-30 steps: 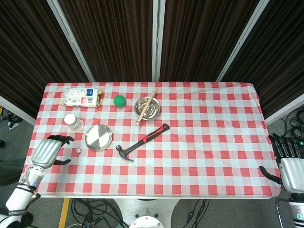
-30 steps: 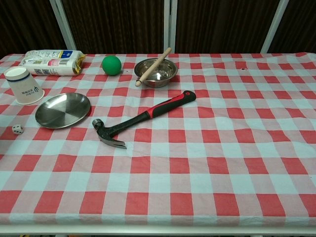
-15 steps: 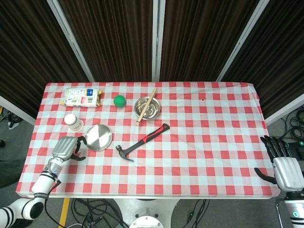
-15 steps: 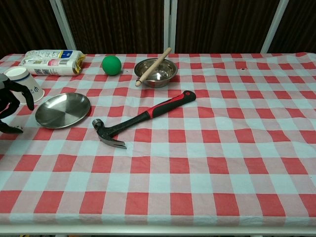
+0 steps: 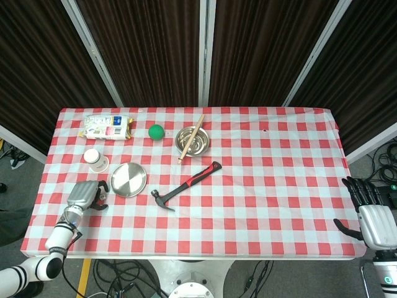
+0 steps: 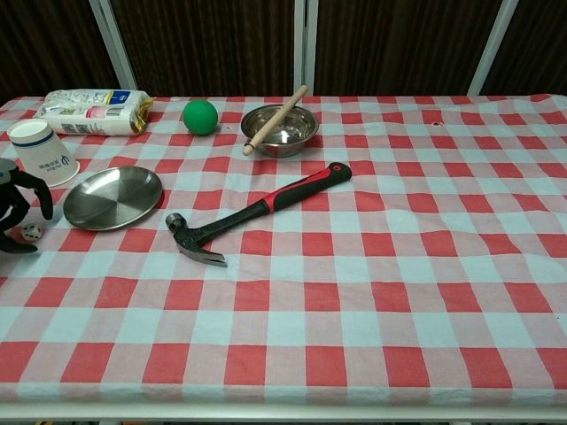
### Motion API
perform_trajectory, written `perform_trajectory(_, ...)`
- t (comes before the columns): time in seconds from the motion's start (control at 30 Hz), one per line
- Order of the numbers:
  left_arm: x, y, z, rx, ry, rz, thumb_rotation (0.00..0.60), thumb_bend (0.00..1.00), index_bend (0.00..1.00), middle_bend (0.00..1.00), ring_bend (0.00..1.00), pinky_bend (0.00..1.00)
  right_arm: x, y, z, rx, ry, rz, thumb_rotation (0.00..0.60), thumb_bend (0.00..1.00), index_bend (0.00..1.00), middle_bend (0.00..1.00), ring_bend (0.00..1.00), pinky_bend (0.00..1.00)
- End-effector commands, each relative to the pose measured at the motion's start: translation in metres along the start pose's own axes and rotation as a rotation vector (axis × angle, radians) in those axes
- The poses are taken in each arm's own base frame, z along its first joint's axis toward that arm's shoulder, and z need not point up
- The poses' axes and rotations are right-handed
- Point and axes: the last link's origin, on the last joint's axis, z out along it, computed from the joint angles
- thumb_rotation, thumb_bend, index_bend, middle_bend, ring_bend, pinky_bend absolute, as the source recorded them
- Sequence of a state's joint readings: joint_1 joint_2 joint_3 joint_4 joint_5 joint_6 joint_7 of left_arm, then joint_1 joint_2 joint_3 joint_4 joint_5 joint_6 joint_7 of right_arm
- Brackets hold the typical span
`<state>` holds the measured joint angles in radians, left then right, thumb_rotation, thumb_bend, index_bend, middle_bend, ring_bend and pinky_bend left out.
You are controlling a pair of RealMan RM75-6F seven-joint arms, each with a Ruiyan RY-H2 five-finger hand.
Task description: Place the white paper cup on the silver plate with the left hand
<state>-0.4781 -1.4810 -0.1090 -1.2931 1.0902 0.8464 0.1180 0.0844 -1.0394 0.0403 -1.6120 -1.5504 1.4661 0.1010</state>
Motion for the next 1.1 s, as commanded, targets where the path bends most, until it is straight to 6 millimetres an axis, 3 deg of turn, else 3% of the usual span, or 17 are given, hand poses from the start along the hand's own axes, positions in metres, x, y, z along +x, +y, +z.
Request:
perform_trajectory(0.03, -0.002, -0.001, 0.001, 0.007, -0.005, -0.010, 0.600, 0.24, 0.46, 0.77, 0.77, 0.94, 0.000, 0.000, -0.001, 0.000, 0.001, 0.000, 0.600, 0.12, 0.00, 0.06, 0.00, 0.00)
perform_trajectory(0.4, -0.003, -0.006, 0.003, 0.023, -0.003, -0.018, 0.600, 0.31, 0.49, 0.78, 0.78, 0.94, 0.000, 0.003, -0.005, -0.007, 0.002, 0.007, 0.600, 0.12, 0.00, 0.06, 0.00, 0.00)
perform_trajectory(0.7, -0.004, -0.008, 0.007, 0.026, 0.003, 0.006, 0.600, 0.38, 0.58, 0.81, 0.80, 0.94, 0.001, 0.004, -0.007, -0.011, 0.008, 0.010, 0.600, 0.12, 0.00, 0.06, 0.00, 0.00)
perform_trajectory(0.97, 0.028, 0.010, 0.002, -0.044, 0.104, -0.012, 0.600, 0.37, 0.59, 0.82, 0.80, 0.94, 0.001, 0.005, -0.009, -0.011, 0.014, 0.012, 0.600, 0.12, 0.00, 0.06, 0.00, 0.00)
perform_trajectory(1.1, 0.039, 0.028, 0.014, -0.090, 0.111, -0.006, 0.600, 0.37, 0.59, 0.82, 0.80, 0.94, 0.001, 0.007, -0.011, -0.017, 0.014, 0.016, 0.600, 0.12, 0.00, 0.06, 0.00, 0.00)
